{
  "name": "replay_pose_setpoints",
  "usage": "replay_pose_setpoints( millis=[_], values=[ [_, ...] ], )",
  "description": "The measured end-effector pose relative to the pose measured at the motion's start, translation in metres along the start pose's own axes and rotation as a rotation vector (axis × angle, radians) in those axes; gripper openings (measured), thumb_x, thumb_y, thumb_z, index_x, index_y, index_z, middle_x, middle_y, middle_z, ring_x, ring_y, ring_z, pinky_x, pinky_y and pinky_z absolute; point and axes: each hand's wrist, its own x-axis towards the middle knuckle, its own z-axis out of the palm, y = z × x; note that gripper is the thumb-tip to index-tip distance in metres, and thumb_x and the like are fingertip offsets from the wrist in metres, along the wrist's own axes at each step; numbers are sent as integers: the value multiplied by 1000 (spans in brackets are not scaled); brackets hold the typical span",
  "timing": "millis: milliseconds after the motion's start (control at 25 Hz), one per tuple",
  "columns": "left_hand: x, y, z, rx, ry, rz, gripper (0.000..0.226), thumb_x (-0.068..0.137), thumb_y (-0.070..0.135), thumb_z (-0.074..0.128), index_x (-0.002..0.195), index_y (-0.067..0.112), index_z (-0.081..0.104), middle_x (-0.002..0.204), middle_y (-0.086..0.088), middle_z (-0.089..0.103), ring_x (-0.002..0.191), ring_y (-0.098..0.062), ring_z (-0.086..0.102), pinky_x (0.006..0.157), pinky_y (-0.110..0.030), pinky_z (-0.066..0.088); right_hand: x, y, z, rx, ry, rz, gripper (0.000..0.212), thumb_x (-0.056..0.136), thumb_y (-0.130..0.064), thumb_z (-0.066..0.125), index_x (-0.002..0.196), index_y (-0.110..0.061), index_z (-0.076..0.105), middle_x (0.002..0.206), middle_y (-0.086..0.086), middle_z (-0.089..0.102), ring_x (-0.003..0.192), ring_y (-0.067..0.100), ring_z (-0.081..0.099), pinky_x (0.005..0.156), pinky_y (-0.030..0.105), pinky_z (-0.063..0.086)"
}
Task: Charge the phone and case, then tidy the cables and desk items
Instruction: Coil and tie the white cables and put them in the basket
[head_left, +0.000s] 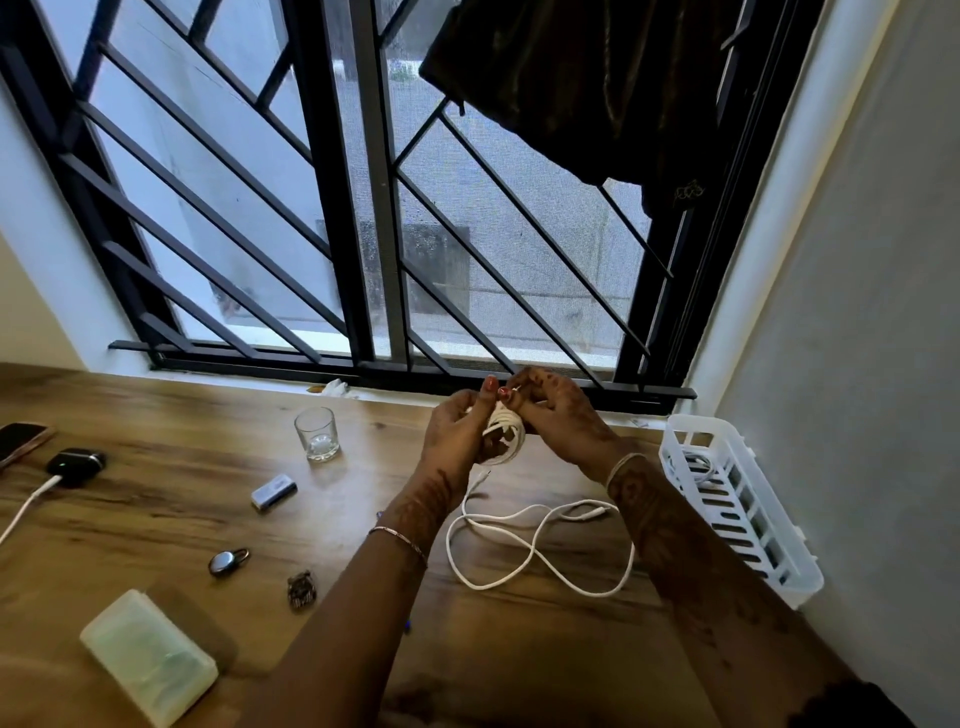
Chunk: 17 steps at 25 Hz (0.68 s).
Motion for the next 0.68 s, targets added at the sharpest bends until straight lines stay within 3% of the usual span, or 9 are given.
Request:
replay_pose_setpoints(
  millis=[120, 280, 480, 560, 680],
  values=[
    [-1, -3, 3, -27, 85, 34, 30, 86, 38, 64, 90, 9, 58, 82, -16, 69, 73, -25, 68, 66, -37, 57, -3, 2, 3, 167, 6, 99, 5, 90, -15, 63, 92, -15, 59, 78, 5, 69, 67, 11, 67, 60, 24, 53],
    [-3, -3, 6, -103, 66, -6, 30, 88, 37, 63, 88, 8, 59, 83, -17, 67, 75, -27, 65, 68, -36, 55, -5, 5, 3, 294, 26, 174, 7, 89, -13, 63, 86, -19, 60, 71, 2, 71, 65, 13, 67, 60, 27, 54],
    [-2, 1, 7, -187, 173, -97, 39, 90, 44, 56, 81, 7, 61, 75, -13, 66, 61, -20, 63, 50, -24, 53, -11, 12, 10, 280, 1, 154, 4, 86, -23, 67, 84, -20, 69, 86, 5, 73, 79, 16, 70, 71, 29, 59],
    [-3, 5, 8, -235, 194, -126, 42, 91, 47, 54, 81, 7, 62, 71, -11, 65, 51, -16, 60, 44, -21, 49, -15, 14, 12, 295, 24, 107, 11, 89, -18, 64, 90, -22, 74, 96, 6, 73, 86, 16, 71, 72, 26, 58],
    [-5, 5, 8, -225, 145, -143, 46, 89, 51, 52, 82, 7, 64, 73, -11, 67, 59, -20, 62, 55, -27, 53, -15, 13, 10, 328, 76, 128, 17, 89, -10, 62, 87, -21, 75, 91, 1, 75, 83, 15, 71, 68, 23, 56]
  ],
)
